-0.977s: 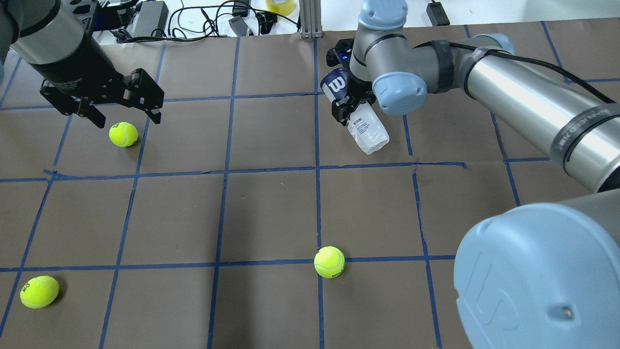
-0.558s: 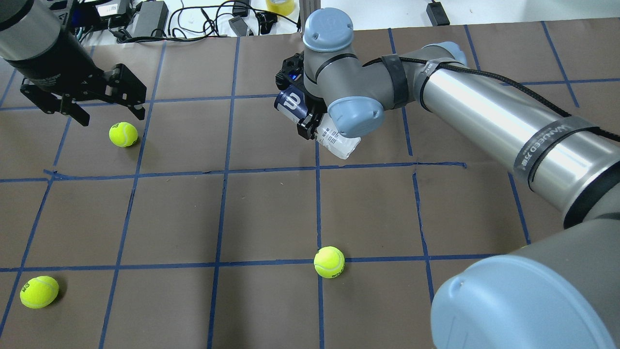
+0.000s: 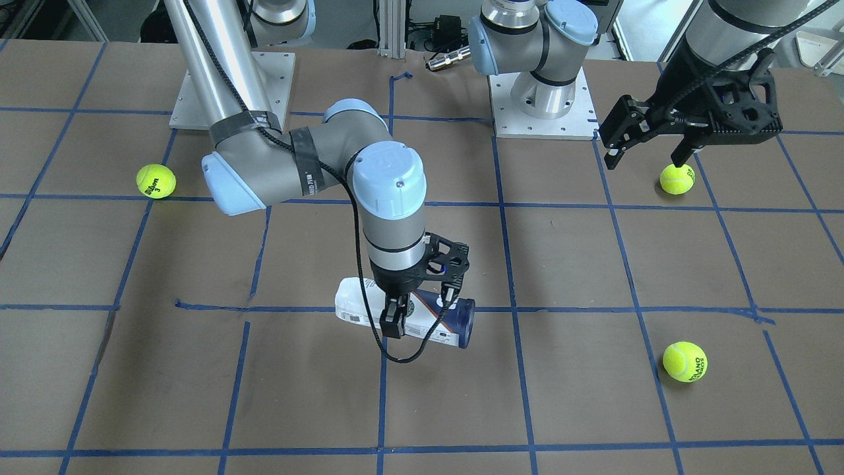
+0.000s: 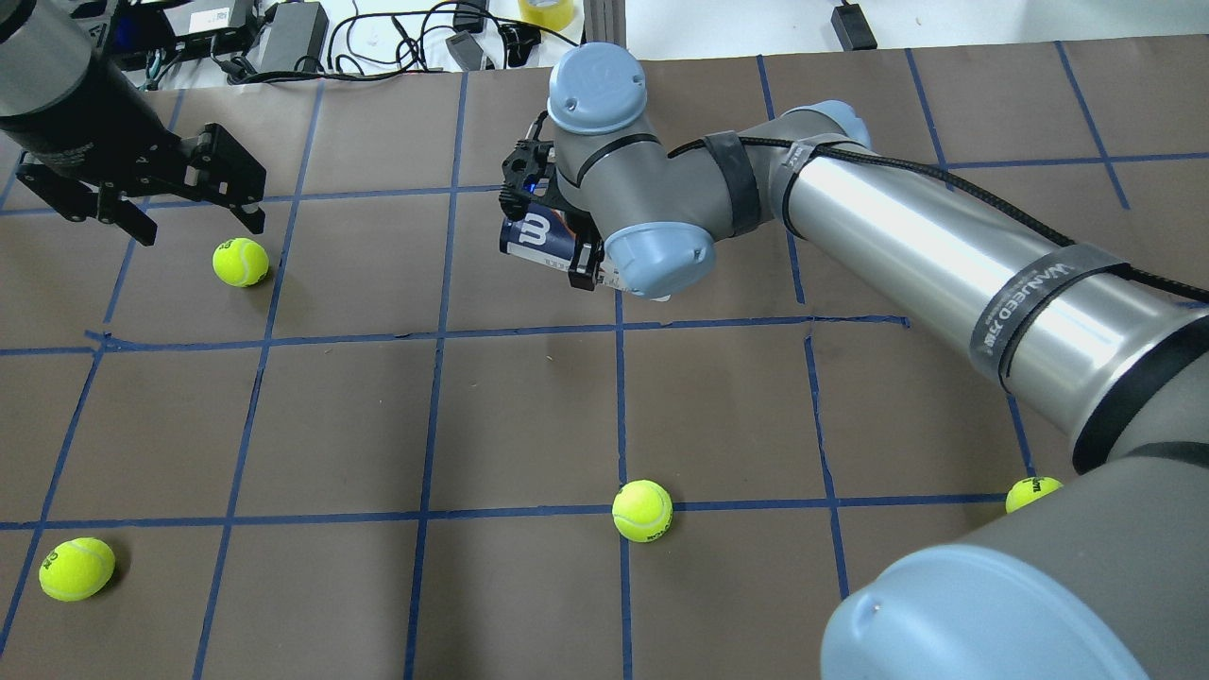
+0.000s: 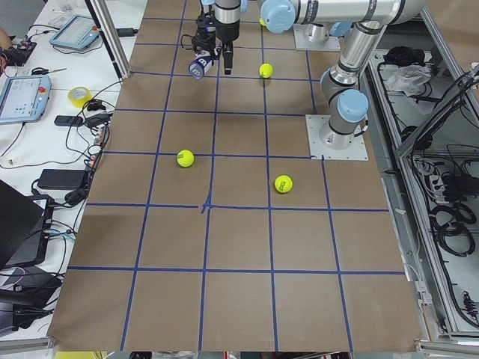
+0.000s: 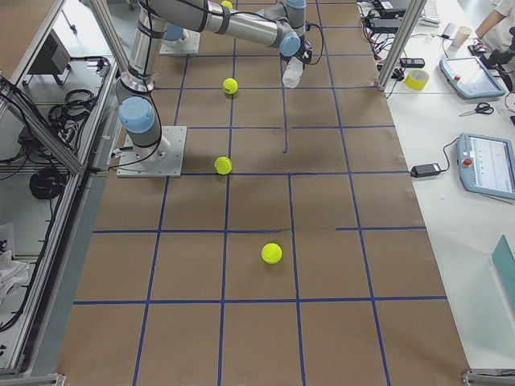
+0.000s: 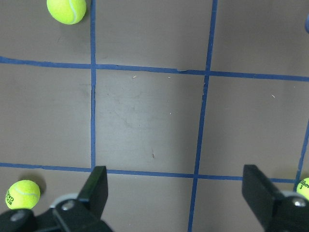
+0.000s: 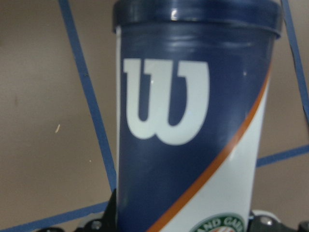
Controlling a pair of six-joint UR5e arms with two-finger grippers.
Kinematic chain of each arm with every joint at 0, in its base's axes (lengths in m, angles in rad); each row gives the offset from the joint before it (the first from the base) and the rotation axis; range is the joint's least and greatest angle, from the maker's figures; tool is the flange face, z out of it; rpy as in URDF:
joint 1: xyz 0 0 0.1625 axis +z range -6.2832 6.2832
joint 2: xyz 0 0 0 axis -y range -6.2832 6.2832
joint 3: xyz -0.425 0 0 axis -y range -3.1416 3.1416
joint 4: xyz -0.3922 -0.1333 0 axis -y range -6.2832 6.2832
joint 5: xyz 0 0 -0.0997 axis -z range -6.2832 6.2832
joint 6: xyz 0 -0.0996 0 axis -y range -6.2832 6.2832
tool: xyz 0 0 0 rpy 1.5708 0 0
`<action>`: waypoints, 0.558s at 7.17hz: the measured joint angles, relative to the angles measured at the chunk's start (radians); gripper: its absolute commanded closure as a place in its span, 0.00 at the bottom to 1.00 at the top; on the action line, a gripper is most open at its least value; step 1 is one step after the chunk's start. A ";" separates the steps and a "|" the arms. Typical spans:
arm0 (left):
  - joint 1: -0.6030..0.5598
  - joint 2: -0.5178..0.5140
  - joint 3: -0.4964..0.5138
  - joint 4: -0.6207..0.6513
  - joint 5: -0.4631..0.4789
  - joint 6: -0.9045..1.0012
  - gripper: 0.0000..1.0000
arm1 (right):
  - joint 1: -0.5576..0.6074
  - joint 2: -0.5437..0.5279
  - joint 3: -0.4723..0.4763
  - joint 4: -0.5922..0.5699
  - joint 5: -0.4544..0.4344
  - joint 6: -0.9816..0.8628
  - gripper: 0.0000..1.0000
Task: Lift up tennis ball bucket
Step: 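Lift the can with the right gripper and carry it toward the table center, then tip the can onto its side on the table and open the right gripper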
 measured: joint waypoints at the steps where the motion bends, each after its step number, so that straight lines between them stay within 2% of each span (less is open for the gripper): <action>1: 0.000 0.000 0.000 -0.002 0.002 0.001 0.00 | 0.024 0.007 0.001 -0.030 0.002 -0.105 0.31; 4: 0.001 0.000 0.001 -0.003 0.007 0.002 0.00 | 0.051 0.024 0.006 -0.055 0.011 -0.348 0.28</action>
